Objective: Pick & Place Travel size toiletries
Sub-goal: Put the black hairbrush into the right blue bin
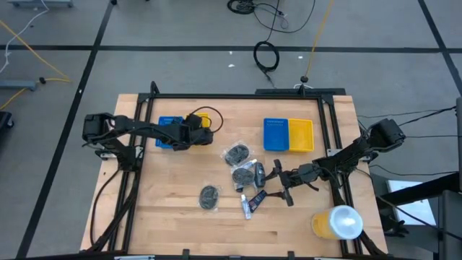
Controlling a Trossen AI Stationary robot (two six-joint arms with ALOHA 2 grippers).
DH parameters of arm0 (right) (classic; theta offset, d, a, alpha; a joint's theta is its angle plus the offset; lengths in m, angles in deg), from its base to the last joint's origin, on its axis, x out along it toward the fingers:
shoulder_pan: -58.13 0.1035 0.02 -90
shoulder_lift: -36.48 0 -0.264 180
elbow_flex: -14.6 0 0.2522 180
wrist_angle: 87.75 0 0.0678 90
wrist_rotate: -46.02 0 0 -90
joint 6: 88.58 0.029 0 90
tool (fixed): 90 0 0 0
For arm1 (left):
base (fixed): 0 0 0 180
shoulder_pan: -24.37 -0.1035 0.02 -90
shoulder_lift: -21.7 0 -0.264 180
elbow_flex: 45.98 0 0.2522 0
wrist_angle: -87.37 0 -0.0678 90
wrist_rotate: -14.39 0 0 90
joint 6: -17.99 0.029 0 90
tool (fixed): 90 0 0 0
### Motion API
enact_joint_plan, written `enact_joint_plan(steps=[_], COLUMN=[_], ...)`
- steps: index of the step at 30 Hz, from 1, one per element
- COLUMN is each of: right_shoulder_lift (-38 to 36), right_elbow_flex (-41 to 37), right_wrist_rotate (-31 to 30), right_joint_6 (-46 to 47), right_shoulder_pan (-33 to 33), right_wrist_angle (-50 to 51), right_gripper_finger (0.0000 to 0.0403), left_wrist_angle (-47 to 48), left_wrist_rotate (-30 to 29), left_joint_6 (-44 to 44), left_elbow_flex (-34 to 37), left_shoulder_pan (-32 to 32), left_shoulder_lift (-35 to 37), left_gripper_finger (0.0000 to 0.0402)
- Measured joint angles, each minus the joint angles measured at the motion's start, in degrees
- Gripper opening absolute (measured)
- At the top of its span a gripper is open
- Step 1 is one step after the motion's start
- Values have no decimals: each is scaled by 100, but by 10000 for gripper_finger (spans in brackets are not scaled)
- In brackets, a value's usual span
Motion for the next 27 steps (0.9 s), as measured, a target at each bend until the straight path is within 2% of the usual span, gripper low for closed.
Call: enact_joint_plan(steps=[3, 7, 10, 13, 18, 23, 27], right_shoulder_lift=[0, 0, 0, 0, 2, 2, 2], right_elbow_flex=[0, 0, 0, 0, 0, 62, 665], right_wrist_rotate=[0, -2, -7, -10, -192, -831, -1231], right_joint_6=[0, 0, 0, 0, 89, -127, -506], right_shoulder_pan=[0, 0, 0, 0, 26, 274, 411], right_wrist_angle=[0, 0, 0, 3, 164, 478, 1550], right_gripper_finger=[267, 267, 267, 267, 267, 267, 267], left_wrist_angle=[-3, -12, -434, -1118, -2782, -4543, -5818], left_wrist_rotate=[50, 567, 822, 849, 846, 872, 863], left_joint_6=[94, 360, 564, 927, 1763, 2717, 2970], left_elbow_flex=[0, -26, -34, -36, -42, -42, -39], left_shoulder_pan=[17, 80, 374, 874, 1937, 2890, 3244], left_shoulder_lift=[2, 14, 66, 63, -168, -863, -1575], left_gripper_finger=[191, 191, 191, 191, 191, 191, 191])
